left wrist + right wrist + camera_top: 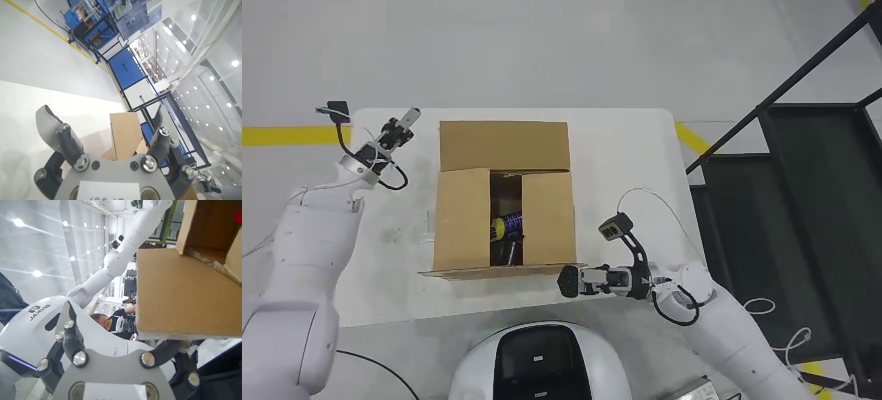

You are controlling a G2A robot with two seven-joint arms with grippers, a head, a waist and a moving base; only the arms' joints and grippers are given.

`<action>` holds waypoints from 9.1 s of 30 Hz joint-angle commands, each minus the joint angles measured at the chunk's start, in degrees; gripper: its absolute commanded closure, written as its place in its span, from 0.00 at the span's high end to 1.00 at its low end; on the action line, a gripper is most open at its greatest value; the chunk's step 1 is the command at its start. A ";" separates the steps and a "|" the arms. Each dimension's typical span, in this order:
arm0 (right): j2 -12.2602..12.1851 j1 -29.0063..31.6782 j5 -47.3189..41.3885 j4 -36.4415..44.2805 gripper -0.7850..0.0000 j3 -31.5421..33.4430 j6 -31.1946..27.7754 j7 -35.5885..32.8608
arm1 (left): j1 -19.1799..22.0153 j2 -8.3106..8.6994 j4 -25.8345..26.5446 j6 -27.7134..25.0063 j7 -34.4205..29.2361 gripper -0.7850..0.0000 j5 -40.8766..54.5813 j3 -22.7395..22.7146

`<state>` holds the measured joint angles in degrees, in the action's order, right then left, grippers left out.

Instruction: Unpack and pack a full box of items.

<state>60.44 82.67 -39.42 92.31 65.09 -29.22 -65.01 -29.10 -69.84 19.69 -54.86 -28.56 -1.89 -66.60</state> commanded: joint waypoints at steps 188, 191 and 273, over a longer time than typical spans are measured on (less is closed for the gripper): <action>3.64 -13.74 19.54 -14.15 1.00 0.73 1.95 17.60 | -40.22 16.77 44.57 50.63 -46.52 1.00 75.76 -3.98; 3.64 -13.51 19.58 -14.09 1.00 0.85 1.93 17.70 | -40.48 16.21 44.36 54.17 -46.12 1.00 78.12 -2.95; 4.14 -13.51 19.74 -15.63 1.00 1.18 0.98 16.90 | -33.08 4.70 32.11 55.03 -30.42 1.00 88.01 0.62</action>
<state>64.57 69.19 -19.70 76.72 66.28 -28.22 -48.14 -61.98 -65.04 51.55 -0.42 -58.71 85.66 -65.83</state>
